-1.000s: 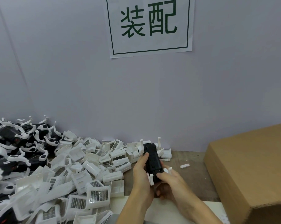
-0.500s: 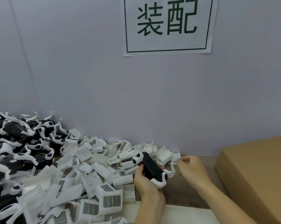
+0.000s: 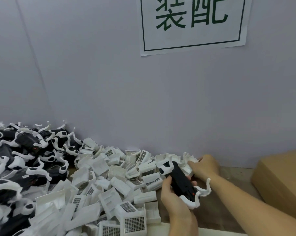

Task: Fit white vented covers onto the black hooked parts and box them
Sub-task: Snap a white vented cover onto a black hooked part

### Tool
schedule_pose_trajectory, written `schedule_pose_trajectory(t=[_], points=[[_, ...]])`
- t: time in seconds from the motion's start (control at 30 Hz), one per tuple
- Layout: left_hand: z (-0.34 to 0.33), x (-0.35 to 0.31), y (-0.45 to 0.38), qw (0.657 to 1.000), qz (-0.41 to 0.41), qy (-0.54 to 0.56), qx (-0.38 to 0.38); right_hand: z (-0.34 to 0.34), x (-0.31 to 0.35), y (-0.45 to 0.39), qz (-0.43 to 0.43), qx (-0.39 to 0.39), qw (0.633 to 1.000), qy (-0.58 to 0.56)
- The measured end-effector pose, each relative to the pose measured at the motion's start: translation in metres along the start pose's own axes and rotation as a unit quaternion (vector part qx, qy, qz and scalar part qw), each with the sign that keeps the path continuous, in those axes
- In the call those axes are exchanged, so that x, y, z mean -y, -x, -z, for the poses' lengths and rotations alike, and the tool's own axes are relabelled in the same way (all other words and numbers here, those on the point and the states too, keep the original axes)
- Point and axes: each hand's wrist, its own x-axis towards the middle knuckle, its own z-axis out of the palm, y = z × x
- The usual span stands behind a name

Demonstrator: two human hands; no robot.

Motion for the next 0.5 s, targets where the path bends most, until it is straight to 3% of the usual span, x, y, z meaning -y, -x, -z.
schedule_pose_trajectory(t=[0.23,0.4,0.5], points=[[0.002,0.006,-0.002,0.999,-0.01,-0.036,0.009,0.051,-0.01,0.032,0.062,-0.089,0.984,-0.14],[0.001,0.012,0.002,0.983,-0.023,-0.171,0.064,0.092,-0.03,0.073,0.035,-0.012,0.956,-0.292],[0.0,0.015,0.005,0.961,-0.052,-0.264,0.058,0.098,-0.048,0.09,-0.015,0.001,0.936,-0.351]])
